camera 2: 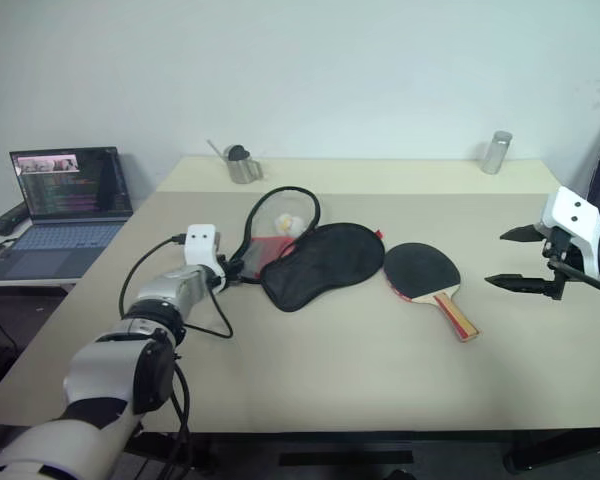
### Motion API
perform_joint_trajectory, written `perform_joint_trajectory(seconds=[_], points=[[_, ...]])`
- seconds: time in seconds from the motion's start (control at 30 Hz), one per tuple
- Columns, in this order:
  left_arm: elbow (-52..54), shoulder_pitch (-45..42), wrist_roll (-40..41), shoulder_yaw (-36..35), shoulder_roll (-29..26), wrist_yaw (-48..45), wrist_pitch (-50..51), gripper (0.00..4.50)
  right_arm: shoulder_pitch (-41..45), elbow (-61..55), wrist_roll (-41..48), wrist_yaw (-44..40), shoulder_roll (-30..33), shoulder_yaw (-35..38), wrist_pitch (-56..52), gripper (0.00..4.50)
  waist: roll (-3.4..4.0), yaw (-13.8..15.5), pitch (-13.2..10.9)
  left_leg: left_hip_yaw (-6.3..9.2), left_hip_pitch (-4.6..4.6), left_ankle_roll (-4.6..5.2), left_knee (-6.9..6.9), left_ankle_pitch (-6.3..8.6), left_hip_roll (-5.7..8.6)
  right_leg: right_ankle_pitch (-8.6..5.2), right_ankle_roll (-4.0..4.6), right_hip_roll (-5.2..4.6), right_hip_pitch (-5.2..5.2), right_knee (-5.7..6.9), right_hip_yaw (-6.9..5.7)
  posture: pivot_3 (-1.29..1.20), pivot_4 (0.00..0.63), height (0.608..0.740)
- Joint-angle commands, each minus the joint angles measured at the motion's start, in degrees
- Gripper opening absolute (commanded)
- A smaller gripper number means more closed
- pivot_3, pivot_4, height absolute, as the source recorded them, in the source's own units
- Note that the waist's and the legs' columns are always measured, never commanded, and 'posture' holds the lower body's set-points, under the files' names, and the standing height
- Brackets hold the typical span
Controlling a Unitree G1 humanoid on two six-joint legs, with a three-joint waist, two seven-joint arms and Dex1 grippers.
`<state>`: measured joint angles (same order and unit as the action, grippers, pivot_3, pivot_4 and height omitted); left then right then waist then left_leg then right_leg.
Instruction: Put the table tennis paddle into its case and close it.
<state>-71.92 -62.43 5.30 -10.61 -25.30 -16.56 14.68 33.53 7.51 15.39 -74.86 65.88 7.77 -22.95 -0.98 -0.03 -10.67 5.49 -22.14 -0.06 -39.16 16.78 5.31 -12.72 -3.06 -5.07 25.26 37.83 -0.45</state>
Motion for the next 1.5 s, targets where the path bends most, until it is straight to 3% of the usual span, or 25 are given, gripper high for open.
perform_joint_trajectory(seconds=[0.03,0.3,0.43,0.67,0.83,1.2,1.5], points=[[5.7,1.5,0.3,-1.2,-2.9,1.9,-0.2,0.02,0.3,-1.5,1.2,0.4,1.3,2.2,0.0,4.50,0.00,-0.1,0.0,0.00,0.00,0.00,0.00,0.00,-0.01,0.00,0.00,0.00,0.00,0.00,0.00,0.00,0.150,0.740],[12.5,6.4,-0.5,-1.7,-6.3,6.1,-1.4,0.02,2.8,0.4,0.4,0.5,0.2,0.2,0.9,4.50,0.00,-0.1,0.0,0.00,0.02,-0.02,0.00,-0.01,-0.01,0.00,0.00,0.01,0.01,0.03,0.02,0.00,0.150,0.740],[21.8,9.5,2.2,-4.9,-4.7,10.7,-0.7,0.02,3.8,1.3,0.1,0.1,-0.1,-0.4,1.4,4.50,-0.05,-0.1,0.0,0.05,0.02,-0.02,0.00,-0.01,-0.01,0.00,0.00,0.00,0.00,0.01,-0.01,0.00,0.150,0.740],[52.1,21.7,2.8,-5.3,6.5,21.7,7.5,0.02,3.4,1.3,0.2,0.2,-0.3,-0.5,1.5,4.50,-0.05,0.2,0.0,0.03,0.00,-0.02,-0.03,-0.01,-0.01,0.00,0.00,-0.02,-0.03,-0.06,0.02,0.00,0.150,0.740],[63.4,24.6,-0.1,-4.6,16.0,32.7,12.3,0.02,3.9,1.7,0.1,-0.3,0.1,-0.7,1.5,4.50,-0.08,0.5,0.0,0.04,0.00,-0.02,-0.11,-0.01,-0.02,0.00,0.00,-0.01,-0.08,0.00,0.00,0.00,0.150,0.740],[69.5,24.7,-3.8,-5.8,22.7,45.2,16.5,0.02,4.4,2.2,-0.2,-0.8,0.4,-0.7,1.9,4.50,-0.10,0.7,0.0,-0.01,0.08,-0.04,-0.29,-0.01,-0.05,0.00,0.00,0.03,-0.21,0.08,0.02,0.00,0.150,0.740],[62.0,17.7,0.2,-10.1,29.3,51.6,15.7,0.02,3.9,1.6,0.1,-1.1,1.1,0.1,1.5,4.50,-0.12,1.5,0.0,0.15,0.05,-0.04,-0.68,0.00,-0.02,0.06,-0.10,0.03,-0.50,0.06,-0.13,0.00,0.150,0.740]])
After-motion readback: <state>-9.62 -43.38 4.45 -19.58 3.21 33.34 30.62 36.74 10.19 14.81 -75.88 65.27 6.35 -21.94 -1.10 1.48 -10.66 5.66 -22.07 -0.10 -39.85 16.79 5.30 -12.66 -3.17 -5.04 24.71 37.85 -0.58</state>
